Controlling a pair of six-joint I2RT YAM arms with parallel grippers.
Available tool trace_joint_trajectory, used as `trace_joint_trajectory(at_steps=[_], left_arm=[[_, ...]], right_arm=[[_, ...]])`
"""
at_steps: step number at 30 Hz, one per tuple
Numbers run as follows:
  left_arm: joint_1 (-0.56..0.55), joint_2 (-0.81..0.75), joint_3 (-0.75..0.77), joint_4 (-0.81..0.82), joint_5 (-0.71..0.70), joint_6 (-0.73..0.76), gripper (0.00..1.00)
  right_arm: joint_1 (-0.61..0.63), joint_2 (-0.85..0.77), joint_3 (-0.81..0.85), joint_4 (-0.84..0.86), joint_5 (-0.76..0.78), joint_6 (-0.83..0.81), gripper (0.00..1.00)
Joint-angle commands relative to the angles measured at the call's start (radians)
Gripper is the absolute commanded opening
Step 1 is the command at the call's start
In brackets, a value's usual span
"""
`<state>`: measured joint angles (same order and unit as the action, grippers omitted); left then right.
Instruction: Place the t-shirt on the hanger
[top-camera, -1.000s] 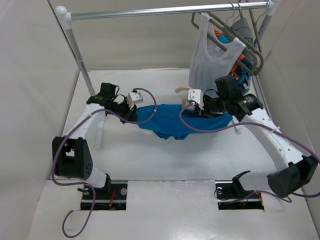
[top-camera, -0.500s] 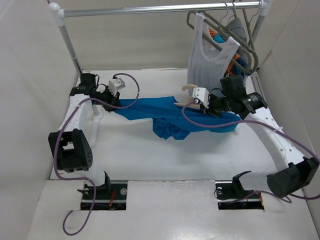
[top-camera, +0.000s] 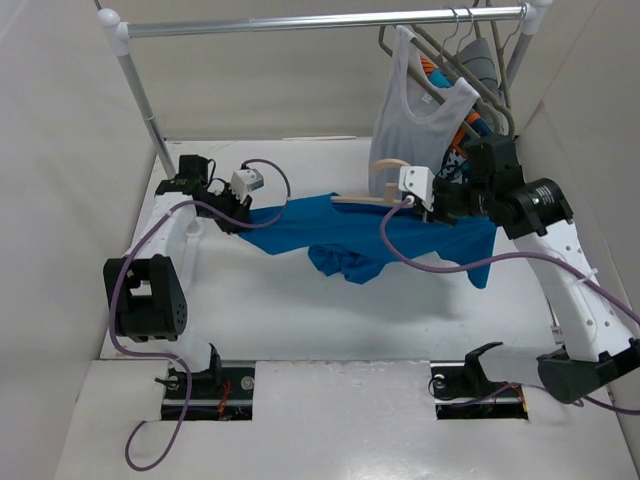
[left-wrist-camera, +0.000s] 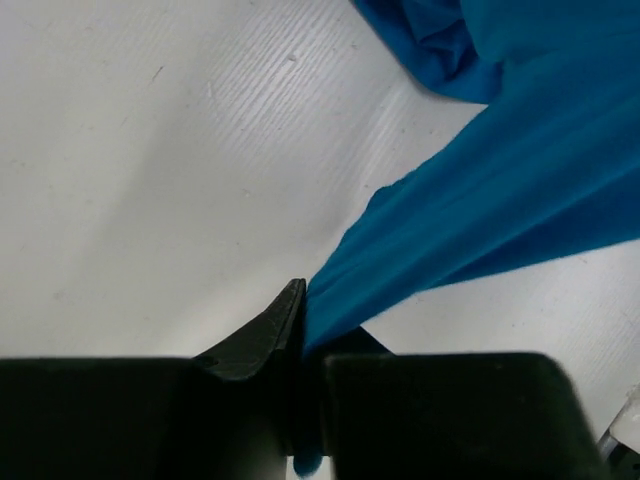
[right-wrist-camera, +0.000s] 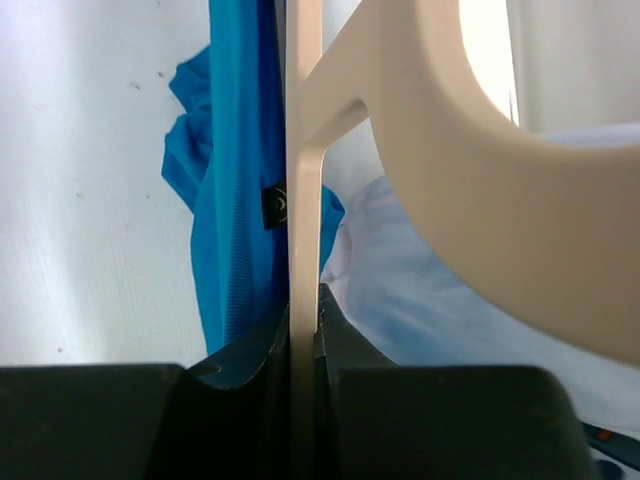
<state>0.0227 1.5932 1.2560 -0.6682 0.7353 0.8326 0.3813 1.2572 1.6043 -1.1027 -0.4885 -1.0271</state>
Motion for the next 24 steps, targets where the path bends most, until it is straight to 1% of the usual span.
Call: trace_joint_trajectory(at_steps=[1, 2, 3, 4, 5, 6, 7, 9, 10, 13, 14, 15, 18, 20, 22, 23, 24], left_arm=[[-0.007, -0.044, -0.004, 0.035, -0.036, -0.020, 0.06], [-0.007, -0.044, -0.004, 0.026, -0.027, -0.020, 0.20], [-0.007, -0.053, 0.011, 0.007, -0.017, -0.020, 0.27], [-0.007, -0.053, 0.031, -0.008, 0.010, 0.018, 0.36], [-0.007, -0.062, 0.040, -0.025, 0.027, 0.042, 0.52], [-0.007, -0.081, 0.040, -0.057, 0.045, 0.068, 1.00], [-0.007, -0.093, 0.055, -0.073, 0.082, 0.094, 1.00], [-0.007, -0.119, 0.068, -0.093, 0.110, 0.158, 1.00], [-0.007, -0.146, 0.077, -0.103, 0.119, 0.172, 1.00], [-0.007, -0.183, 0.088, -0.103, 0.119, 0.192, 1.00], [-0.007, -0.197, 0.100, -0.103, 0.096, 0.201, 1.00], [-0.007, -0.197, 0.100, -0.103, 0.081, 0.201, 1.00], [-0.007, -0.217, 0.138, -0.114, 0.017, 0.236, 1.00], [-0.007, -0.243, 0.170, -0.161, -0.013, 0.273, 1.00], [-0.007, -0.255, 0.235, -0.227, -0.046, 0.388, 1.00], [-0.007, -0.256, 0.256, -0.261, -0.057, 0.428, 1.00], [-0.007, -0.280, 0.278, -0.298, -0.068, 0.447, 1.00]], right_arm=[[0.025, -0.018, 0.117, 0.009, -0.097, 0.022, 0.00], [0.036, -0.007, 0.144, 0.009, -0.097, 0.036, 0.00], [0.036, 0.002, 0.207, 0.009, -0.098, 0.068, 0.00], [0.036, 0.011, 0.241, 0.009, -0.098, 0.084, 0.00], [0.036, 0.021, 0.279, 0.009, -0.098, 0.100, 0.00], [0.036, 0.046, 0.357, -0.002, -0.098, 0.134, 0.00], [0.036, 0.060, 0.396, -0.002, -0.087, 0.151, 0.00], [0.045, 0.106, 0.469, -0.011, -0.049, 0.185, 0.00], [0.056, 0.122, 0.540, -0.020, -0.030, 0.212, 0.00], [0.067, 0.192, 0.668, -0.058, 0.089, 0.258, 0.00], [0.077, 0.209, 0.693, -0.068, 0.134, 0.271, 0.00], [0.077, 0.221, 0.709, -0.068, 0.225, 0.285, 0.00], [0.097, 0.246, 0.709, -0.068, 0.351, 0.324, 0.00], [0.097, 0.255, 0.700, -0.057, 0.390, 0.361, 0.00], [0.110, 0.255, 0.666, -0.031, 0.444, 0.389, 0.00], [0.135, 0.246, 0.643, 0.018, 0.458, 0.404, 0.00], [0.151, 0.246, 0.585, 0.053, 0.470, 0.436, 0.00]])
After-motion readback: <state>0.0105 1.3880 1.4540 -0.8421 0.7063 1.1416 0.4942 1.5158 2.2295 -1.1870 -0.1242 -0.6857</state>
